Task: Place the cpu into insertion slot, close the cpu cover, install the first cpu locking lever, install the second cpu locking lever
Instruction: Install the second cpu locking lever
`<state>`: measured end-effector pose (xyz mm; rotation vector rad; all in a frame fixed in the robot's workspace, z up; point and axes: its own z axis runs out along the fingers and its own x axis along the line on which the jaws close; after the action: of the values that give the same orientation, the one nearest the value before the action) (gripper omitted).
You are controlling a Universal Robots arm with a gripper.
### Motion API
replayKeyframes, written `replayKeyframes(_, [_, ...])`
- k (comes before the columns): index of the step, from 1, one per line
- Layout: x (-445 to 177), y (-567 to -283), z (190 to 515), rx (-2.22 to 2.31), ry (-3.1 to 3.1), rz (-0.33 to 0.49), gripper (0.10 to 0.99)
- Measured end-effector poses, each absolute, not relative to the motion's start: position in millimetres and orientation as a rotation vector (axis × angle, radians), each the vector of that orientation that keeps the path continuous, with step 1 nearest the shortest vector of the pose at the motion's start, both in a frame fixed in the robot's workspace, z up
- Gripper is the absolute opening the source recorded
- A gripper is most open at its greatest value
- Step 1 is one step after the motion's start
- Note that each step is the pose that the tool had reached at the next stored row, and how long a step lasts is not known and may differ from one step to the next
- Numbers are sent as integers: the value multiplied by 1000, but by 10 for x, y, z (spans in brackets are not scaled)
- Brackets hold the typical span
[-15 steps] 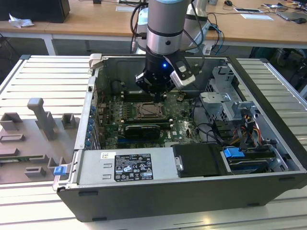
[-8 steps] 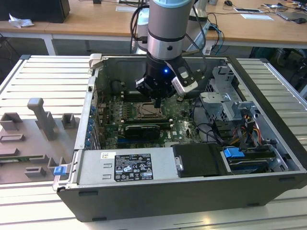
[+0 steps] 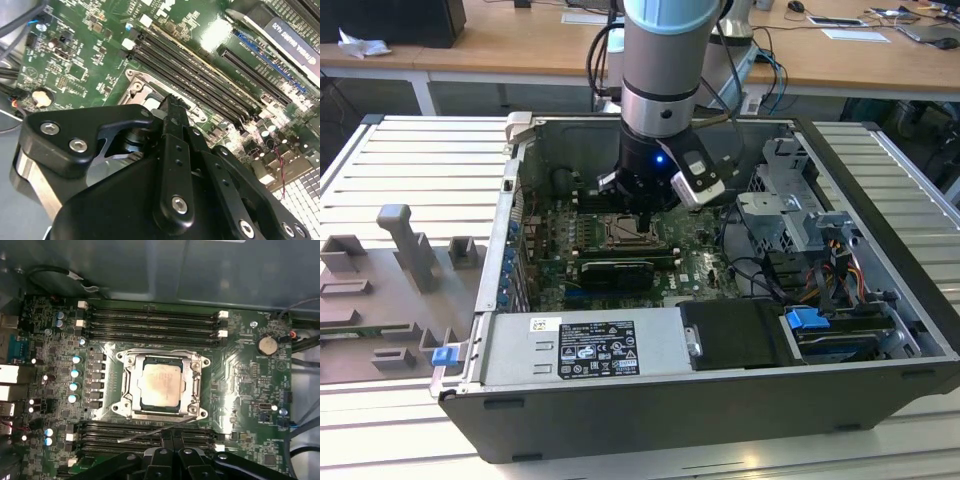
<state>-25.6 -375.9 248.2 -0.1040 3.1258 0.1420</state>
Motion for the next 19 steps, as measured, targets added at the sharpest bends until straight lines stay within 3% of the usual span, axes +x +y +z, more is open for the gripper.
replayKeyframes(19, [-413,-3759,2450,-104,3126,146,106])
